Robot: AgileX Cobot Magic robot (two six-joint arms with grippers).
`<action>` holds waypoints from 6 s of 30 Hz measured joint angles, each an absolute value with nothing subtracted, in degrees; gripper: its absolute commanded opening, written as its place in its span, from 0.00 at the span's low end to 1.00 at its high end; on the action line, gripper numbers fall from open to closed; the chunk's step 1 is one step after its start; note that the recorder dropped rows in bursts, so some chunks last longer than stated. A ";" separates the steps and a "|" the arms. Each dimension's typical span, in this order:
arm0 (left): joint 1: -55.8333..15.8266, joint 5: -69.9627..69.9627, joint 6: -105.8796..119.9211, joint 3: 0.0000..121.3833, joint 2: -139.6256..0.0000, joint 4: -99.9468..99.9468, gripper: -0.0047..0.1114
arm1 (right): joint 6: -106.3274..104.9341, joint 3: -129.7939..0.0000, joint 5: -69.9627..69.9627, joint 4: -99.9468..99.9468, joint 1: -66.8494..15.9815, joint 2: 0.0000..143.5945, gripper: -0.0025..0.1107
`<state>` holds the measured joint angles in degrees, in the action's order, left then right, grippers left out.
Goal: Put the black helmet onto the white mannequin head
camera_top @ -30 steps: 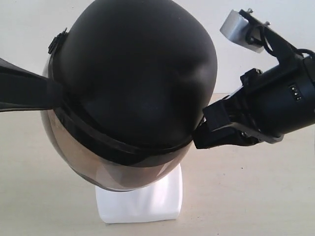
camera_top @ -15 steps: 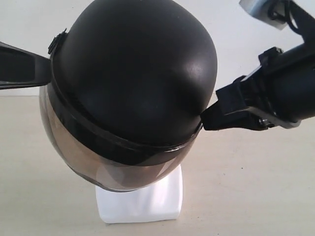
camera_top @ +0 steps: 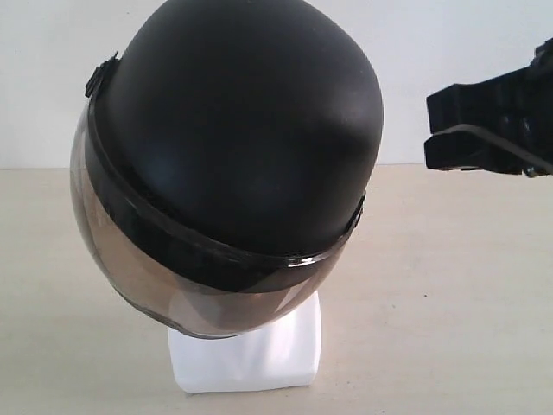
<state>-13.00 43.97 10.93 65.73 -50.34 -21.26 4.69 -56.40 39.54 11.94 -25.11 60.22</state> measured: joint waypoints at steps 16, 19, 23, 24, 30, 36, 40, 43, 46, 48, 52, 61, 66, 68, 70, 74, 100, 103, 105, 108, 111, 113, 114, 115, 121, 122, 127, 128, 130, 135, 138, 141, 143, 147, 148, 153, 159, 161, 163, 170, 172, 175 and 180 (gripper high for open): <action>-12.54 46.84 19.75 72.56 -67.51 -30.32 0.08 | 10.56 -56.40 32.09 17.37 -21.51 73.37 0.21; -12.54 47.41 19.97 72.56 -68.46 -30.40 0.08 | 10.56 -56.40 30.90 17.36 -21.28 74.06 0.06; -12.54 47.92 20.89 72.56 -70.19 -32.00 0.08 | 8.65 -56.40 30.15 19.15 -21.16 74.28 0.02; -12.54 48.27 21.39 72.56 -70.61 -32.87 0.08 | 7.61 -56.40 29.98 20.01 -21.06 74.28 0.02; -12.45 49.22 22.69 72.56 -72.00 -34.77 0.08 | -5.91 -56.40 28.37 35.78 -20.69 74.41 0.02; -12.32 49.49 22.83 72.56 -72.03 -35.38 0.08 | -16.16 -56.40 27.55 46.67 -20.68 74.41 0.02; -12.32 49.57 23.03 72.01 -72.03 -35.42 0.08 | -17.48 -56.40 26.93 47.70 -20.68 74.41 0.02; -12.32 49.57 23.18 70.94 -72.13 -35.42 0.08 | -18.59 -56.40 26.19 48.80 -20.68 74.52 0.02; -12.32 49.57 23.23 70.23 -72.13 -35.42 0.08 | -20.21 -56.40 25.34 50.74 -20.57 74.52 0.02; -12.32 49.57 23.44 69.73 -72.13 -35.42 0.08 | -21.16 -56.40 24.71 52.33 -20.57 74.52 0.02; -12.32 49.71 23.64 68.79 -72.13 -35.42 0.08 | -23.62 -56.40 23.90 56.12 -20.25 74.52 0.02; -12.07 48.86 24.13 67.46 -72.02 -33.72 0.08 | -28.26 -57.26 24.36 63.65 -19.99 74.52 0.02; -12.07 48.17 24.13 67.46 -72.22 -32.82 0.08 | -28.48 -60.58 26.64 64.95 -19.99 74.52 0.02; -12.07 47.38 24.13 67.34 -72.36 -32.82 0.08 | -28.48 -61.40 27.55 65.51 -19.99 74.52 0.02; -12.07 47.01 24.13 67.22 -72.36 -32.67 0.08 | -28.48 -61.79 28.04 66.01 -19.99 74.52 0.02; -12.07 46.24 24.13 67.22 -72.36 -32.67 0.08 | -28.48 -61.90 28.40 66.01 -19.99 74.52 0.02; -11.22 38.50 32.43 67.12 -75.57 -45.67 0.08 | -29.78 -55.92 27.57 65.11 -19.99 74.42 0.02; -11.22 38.50 32.54 67.12 -75.67 -45.67 0.08 | -29.90 -55.92 27.57 64.97 -19.99 74.42 0.02; -11.22 38.50 32.54 67.12 -75.80 -45.67 0.08 | -29.90 -55.92 27.57 64.97 -19.99 74.42 0.02; -11.22 38.50 32.54 67.23 -75.93 -45.67 0.08 | -29.90 -55.92 27.57 64.97 -19.99 74.42 0.02; -11.22 38.50 32.54 67.23 -75.93 -45.67 0.08 | -29.90 -55.92 27.45 64.97 -19.99 74.42 0.02; -11.22 38.63 32.54 67.23 -76.00 -45.67 0.08 | -30.01 -55.92 27.24 64.97 -19.99 74.42 0.02; -11.22 38.86 32.54 67.23 -76.05 -45.67 0.08 | -30.01 -55.92 26.99 64.97 -19.99 74.42 0.02; -11.22 38.99 32.54 67.23 -76.05 -45.67 0.08 | -30.01 -55.92 26.84 65.09 -19.99 74.42 0.02; -11.22 40.00 31.47 67.23 -76.05 -45.46 0.08 | -31.63 -55.92 25.80 66.15 -19.99 74.42 0.02; -11.22 40.13 31.36 67.23 -76.05 -45.46 0.08 | -32.15 -55.92 25.56 66.53 -19.99 74.42 0.02; -11.22 41.26 30.69 67.23 -76.05 -45.21 0.08 | -34.37 -55.92 24.27 68.13 -19.99 74.42 0.02; -11.22 41.35 30.56 67.23 -76.05 -45.21 0.08 | -34.74 -55.92 24.14 68.27 -19.99 74.42 0.02; -11.22 41.40 30.57 67.23 -76.05 -45.12 0.08 | -34.97 -55.92 24.10 68.39 -19.99 74.42 0.02; -11.22 42.07 30.09 67.23 -75.91 -44.82 0.08 | -35.52 -55.92 23.32 68.96 -19.99 74.42 0.02; -11.22 42.94 30.09 67.12 -75.20 -44.36 0.08 | -35.63 -55.92 22.89 69.08 -19.99 74.42 0.02; -11.22 43.60 30.09 67.12 -74.64 -43.96 0.08 | -35.91 -55.92 22.81 69.21 -19.99 74.42 0.02; -11.22 43.58 30.09 67.12 -74.52 -43.93 0.08 | -35.91 -55.92 22.81 69.21 -19.99 74.42 0.02; -11.22 43.58 30.09 67.02 -74.52 -43.93 0.08 | -36.01 -55.92 22.92 69.48 -19.99 74.42 0.02; -11.22 43.58 30.09 67.04 -74.52 -43.93 0.08 | -36.01 -55.92 23.03 69.63 -19.99 74.42 0.02; -11.22 43.58 30.09 67.04 -74.31 -43.21 0.08 | -36.01 -55.92 23.27 69.85 -19.97 74.31 0.02; -11.22 43.71 29.02 67.04 -74.15 -42.26 0.08 | -36.01 -55.92 24.26 70.46 -19.97 71.54 0.02; -11.22 43.71 29.02 67.04 -74.15 -41.96 0.08 | -36.05 -55.92 24.38 70.64 -19.97 71.41 0.02; -11.22 43.71 29.02 67.04 -74.15 -41.32 0.08 | -36.05 -55.92 24.74 70.61 -19.97 71.41 0.02; -11.33 42.72 28.80 67.00 -74.15 -39.62 0.08 | -36.05 -55.92 26.06 70.67 -19.97 70.16 0.02; -11.33 42.19 28.68 66.87 -73.93 -39.28 0.08 | -36.05 -55.92 26.39 70.67 -19.97 69.77 0.02; -11.42 41.58 28.57 66.78 -73.16 -39.20 0.08 | -36.05 -55.92 26.82 70.67 -19.97 69.55 0.02; -11.42 41.46 27.56 66.78 -71.67 -39.20 0.08 | -36.05 -55.92 27.15 70.67 -19.97 69.55 0.02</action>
<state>-11.42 41.46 27.56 66.78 -71.67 -39.20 -36.05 -55.92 27.15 70.67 -19.97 69.55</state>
